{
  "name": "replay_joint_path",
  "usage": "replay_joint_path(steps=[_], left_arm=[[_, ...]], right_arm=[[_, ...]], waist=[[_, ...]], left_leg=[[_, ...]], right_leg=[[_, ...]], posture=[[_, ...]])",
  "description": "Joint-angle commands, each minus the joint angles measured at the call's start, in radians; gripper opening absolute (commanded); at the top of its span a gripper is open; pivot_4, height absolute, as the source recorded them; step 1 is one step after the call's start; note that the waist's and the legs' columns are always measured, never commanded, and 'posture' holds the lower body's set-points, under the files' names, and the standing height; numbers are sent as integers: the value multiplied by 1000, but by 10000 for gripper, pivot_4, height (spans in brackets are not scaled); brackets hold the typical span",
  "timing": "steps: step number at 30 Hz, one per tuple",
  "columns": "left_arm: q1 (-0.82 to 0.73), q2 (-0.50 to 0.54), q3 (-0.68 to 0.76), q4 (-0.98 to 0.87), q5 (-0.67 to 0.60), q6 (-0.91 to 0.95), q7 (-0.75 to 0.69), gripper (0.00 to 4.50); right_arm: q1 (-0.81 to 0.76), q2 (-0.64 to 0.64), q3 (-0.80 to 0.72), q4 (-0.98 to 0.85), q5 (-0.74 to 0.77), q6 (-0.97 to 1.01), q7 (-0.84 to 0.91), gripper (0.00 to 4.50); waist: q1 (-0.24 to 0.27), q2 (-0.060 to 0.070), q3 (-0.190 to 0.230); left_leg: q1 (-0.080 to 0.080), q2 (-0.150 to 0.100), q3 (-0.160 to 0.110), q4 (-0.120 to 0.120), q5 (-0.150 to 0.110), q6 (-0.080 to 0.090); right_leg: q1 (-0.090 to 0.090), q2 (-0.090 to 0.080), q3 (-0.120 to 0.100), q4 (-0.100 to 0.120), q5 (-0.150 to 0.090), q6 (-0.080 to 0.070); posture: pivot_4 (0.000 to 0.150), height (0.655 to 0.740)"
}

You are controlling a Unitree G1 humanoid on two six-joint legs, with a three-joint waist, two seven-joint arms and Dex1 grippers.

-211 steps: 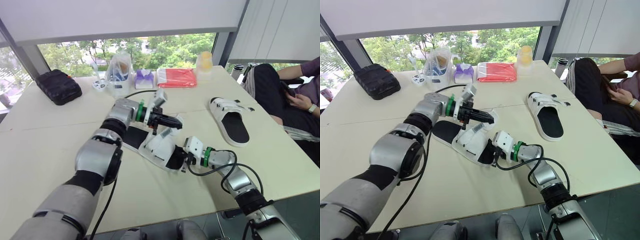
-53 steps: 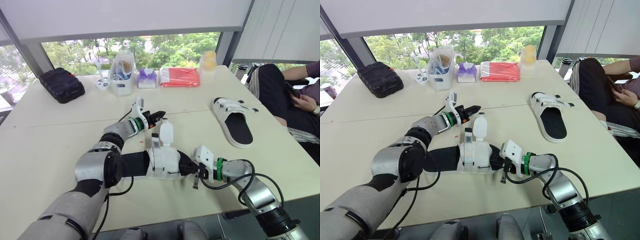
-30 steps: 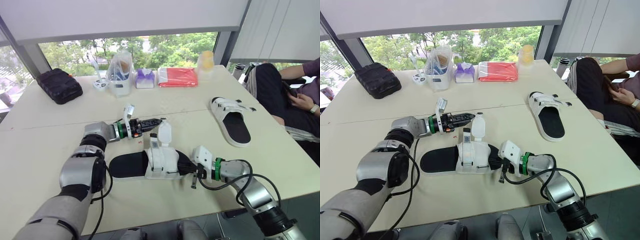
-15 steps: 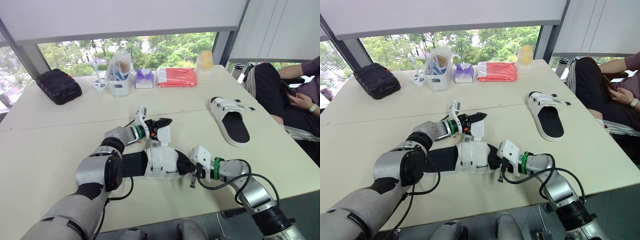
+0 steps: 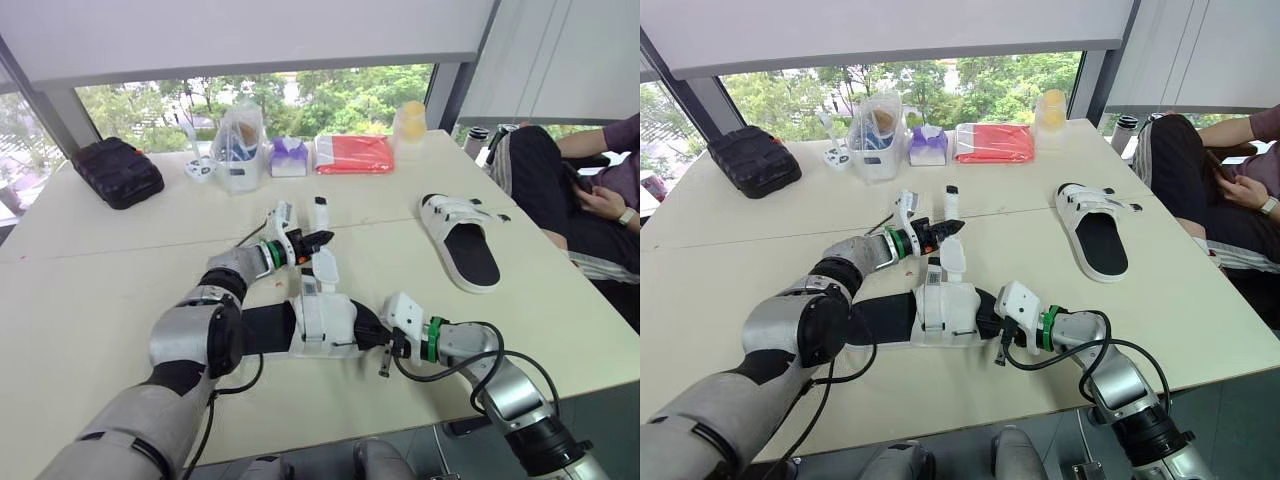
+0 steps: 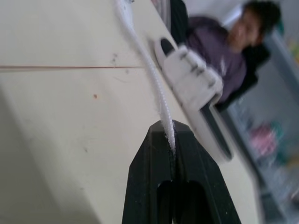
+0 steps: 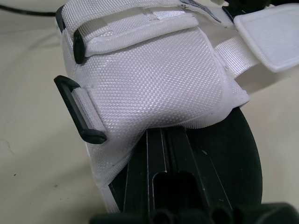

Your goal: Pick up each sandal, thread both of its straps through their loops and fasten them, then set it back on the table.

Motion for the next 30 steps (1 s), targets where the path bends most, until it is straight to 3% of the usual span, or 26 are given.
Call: replay_joint_path(steps=[1, 7, 13, 15, 17, 20, 23, 26, 30], left_arm=[[-18, 13, -154, -93, 129, -227, -173, 261], [60, 54, -331, -221, 281, -740, -216, 261], [75, 167, -501, -245, 554, -1347, 90, 261], [68, 233, -548, -293, 766, -1564, 321, 261], [52, 282, -592, -325, 944, -1659, 542, 261], [22, 385, -757, -448, 1354, -1602, 1130, 261], [-24, 426, -966, -453, 1606, -1489, 1559, 261], [-66, 428, -1130, -423, 1750, -1407, 1843, 261], [-104, 407, -1242, -366, 1806, -1344, 2039, 261]], right_arm=[[11, -9, 11, 28, -28, 12, -5, 0], [-3, -4, 20, 47, -28, 2, 3, 0], [-10, -5, 19, 61, -27, -9, 11, 0], [-12, -5, 18, 67, -28, -15, 13, 0], [-14, -5, 18, 70, -28, -19, 14, 0], [-17, -2, 18, 78, -30, -25, 15, 0], [-18, -2, 19, 85, -30, -31, 16, 0], [-20, -1, 19, 90, -31, -36, 17, 0], [-20, 2, 19, 92, -31, -39, 14, 0]], waist=[[1, 0, 0], [1, 0, 0], [4, 0, 0], [4, 0, 0], [6, 0, 0], [10, 0, 0], [20, 0, 0], [25, 0, 0], [25, -1, 0]], left_leg=[[0, 0, 0, 0, 0, 0], [0, 2, 0, 0, 0, 0], [0, 2, 0, 0, 0, 0], [0, 2, 1, 0, 0, 0], [0, 2, 1, 0, 0, 0], [0, 2, 1, 0, 0, 0], [0, 2, 2, 0, 0, 0], [1, 1, 2, 0, 0, 0], [1, 0, 2, 0, 0, 1]], right_leg=[[0, 0, 0, 0, 0, 0], [0, 0, 1, 0, 0, 0], [0, 0, 1, -1, 0, 0], [0, 0, 1, -1, 0, 0], [0, 0, 1, -1, 0, 0], [0, 0, 1, -1, 0, 0], [0, 0, 1, -1, 0, 0], [1, 0, 1, -1, -2, 4], [1, 0, 1, 0, -3, 5]], posture=[[1500, 7400], [1500, 7400], [1500, 7400], [1500, 7400], [1500, 7400], [1500, 7400], [1500, 7400], [1500, 7400], [1500, 7400]])
